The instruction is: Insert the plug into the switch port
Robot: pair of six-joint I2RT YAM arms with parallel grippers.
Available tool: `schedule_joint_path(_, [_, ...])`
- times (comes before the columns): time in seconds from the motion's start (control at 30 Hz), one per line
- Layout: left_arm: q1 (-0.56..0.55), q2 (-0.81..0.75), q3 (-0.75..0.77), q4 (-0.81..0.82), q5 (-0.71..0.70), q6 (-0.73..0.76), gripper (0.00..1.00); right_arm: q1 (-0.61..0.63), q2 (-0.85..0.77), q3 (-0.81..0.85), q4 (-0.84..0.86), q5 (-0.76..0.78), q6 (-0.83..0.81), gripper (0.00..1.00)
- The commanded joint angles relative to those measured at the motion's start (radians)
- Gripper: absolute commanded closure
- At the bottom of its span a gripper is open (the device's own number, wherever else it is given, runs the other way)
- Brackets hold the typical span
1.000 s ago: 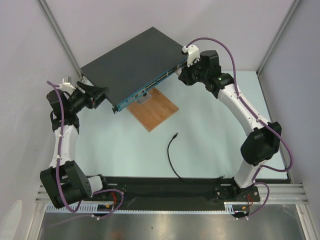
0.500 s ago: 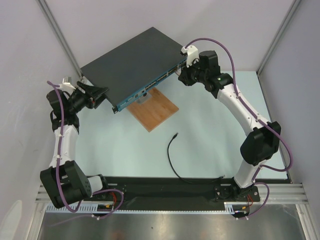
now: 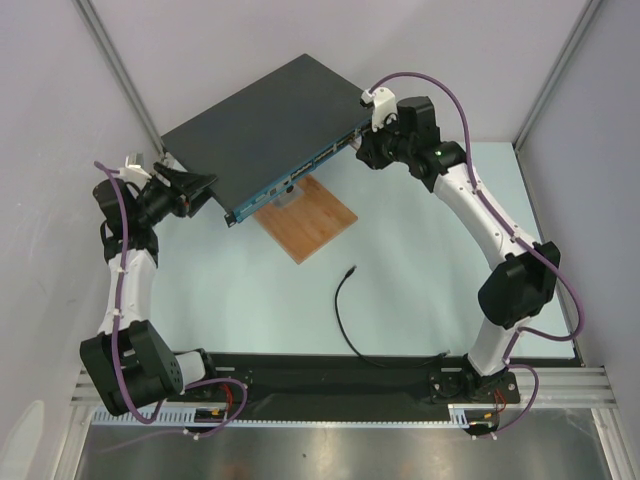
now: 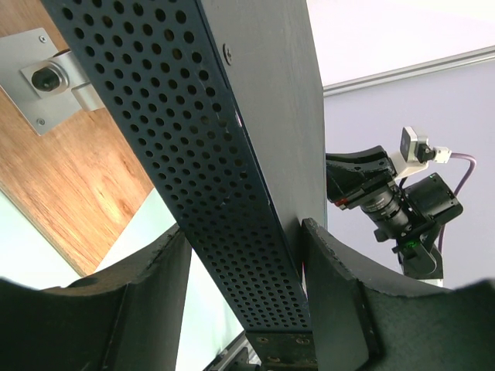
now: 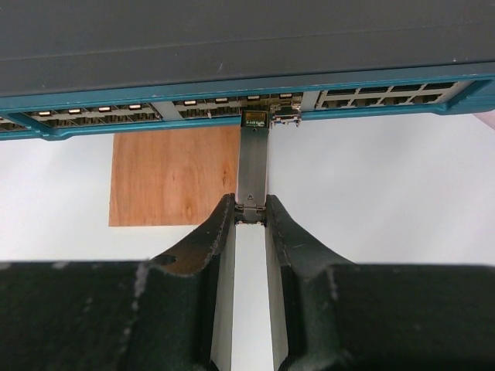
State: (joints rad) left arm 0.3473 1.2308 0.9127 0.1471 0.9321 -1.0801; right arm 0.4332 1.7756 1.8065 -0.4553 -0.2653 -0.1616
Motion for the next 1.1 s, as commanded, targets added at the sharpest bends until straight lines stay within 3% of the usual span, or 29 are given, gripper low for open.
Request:
schedule_joint_path(0.0, [-0.031,0.036,0.049,0.072,-0.062,0.045,1.0,0.022,0.035,0.062,0.148,0.0,-0.019,1.0])
schedule_joint_path(0.63, [-0.03,0.047,0.055,0.074,-0.056,0.046,1.0,0.013,0.079,0.122,0.136,-0.083,-0.095,1.0])
schedule_joint_path(1.07, [-0.031,0.048,0.057,0.074,-0.058,0.048,1.0,0.016,0.053,0.021,0.182,-0.029,-0.055,1.0])
